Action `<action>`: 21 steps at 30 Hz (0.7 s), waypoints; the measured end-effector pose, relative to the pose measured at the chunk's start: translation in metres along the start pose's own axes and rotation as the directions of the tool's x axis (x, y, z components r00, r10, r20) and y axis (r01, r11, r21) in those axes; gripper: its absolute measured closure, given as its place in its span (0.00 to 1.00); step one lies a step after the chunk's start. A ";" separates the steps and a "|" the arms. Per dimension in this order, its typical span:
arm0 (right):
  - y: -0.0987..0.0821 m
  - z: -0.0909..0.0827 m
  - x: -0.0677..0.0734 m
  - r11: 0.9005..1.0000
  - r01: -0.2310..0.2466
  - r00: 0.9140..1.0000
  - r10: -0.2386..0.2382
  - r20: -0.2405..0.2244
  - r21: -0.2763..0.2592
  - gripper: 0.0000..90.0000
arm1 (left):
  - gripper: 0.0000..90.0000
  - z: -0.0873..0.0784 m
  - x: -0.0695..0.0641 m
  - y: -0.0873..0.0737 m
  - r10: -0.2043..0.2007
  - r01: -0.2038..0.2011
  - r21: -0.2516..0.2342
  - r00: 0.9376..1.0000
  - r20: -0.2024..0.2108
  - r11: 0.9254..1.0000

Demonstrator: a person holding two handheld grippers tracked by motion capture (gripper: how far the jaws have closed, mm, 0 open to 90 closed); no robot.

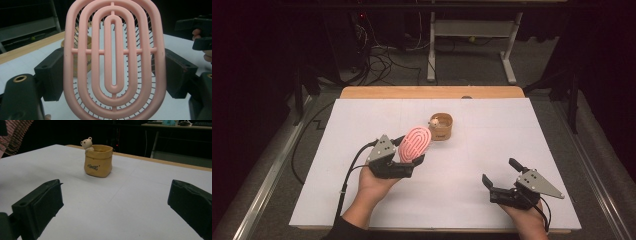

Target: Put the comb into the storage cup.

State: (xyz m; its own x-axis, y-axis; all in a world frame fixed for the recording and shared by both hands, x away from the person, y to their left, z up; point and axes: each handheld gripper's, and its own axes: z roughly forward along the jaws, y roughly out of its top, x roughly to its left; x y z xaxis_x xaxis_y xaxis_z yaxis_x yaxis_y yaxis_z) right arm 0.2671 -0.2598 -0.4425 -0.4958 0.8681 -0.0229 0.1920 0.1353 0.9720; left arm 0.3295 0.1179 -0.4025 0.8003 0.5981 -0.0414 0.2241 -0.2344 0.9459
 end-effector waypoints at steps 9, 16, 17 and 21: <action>0.008 0.006 0.004 1.000 -0.001 1.000 0.002 -0.004 0.019 0.01 | 0.20 0.012 -0.009 0.002 0.041 -0.041 0.022 0.999 0.020 0.999; 0.012 0.011 0.007 1.000 0.009 1.000 -0.009 -0.011 0.014 0.01 | 0.20 0.011 -0.002 -0.004 0.017 -0.018 0.025 1.000 0.003 1.000; 0.013 0.012 0.008 1.000 0.012 1.000 -0.012 -0.011 0.007 0.01 | 0.20 0.011 -0.003 -0.004 0.018 -0.018 0.021 1.000 0.002 1.000; 0.020 0.015 0.010 1.000 0.004 1.000 -0.004 -0.024 -0.009 0.01 | 0.20 0.009 -0.005 -0.003 0.020 -0.020 -0.002 1.000 0.010 1.000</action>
State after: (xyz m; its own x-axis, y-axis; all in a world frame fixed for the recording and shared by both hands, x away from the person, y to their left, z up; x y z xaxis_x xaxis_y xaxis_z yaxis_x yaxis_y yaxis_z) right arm 0.2785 -0.2408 -0.4265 -0.5168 0.8558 -0.0213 0.1827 0.1346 0.9739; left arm 0.3296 0.1083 -0.4084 0.8098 0.5861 -0.0258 0.2071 -0.2444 0.9473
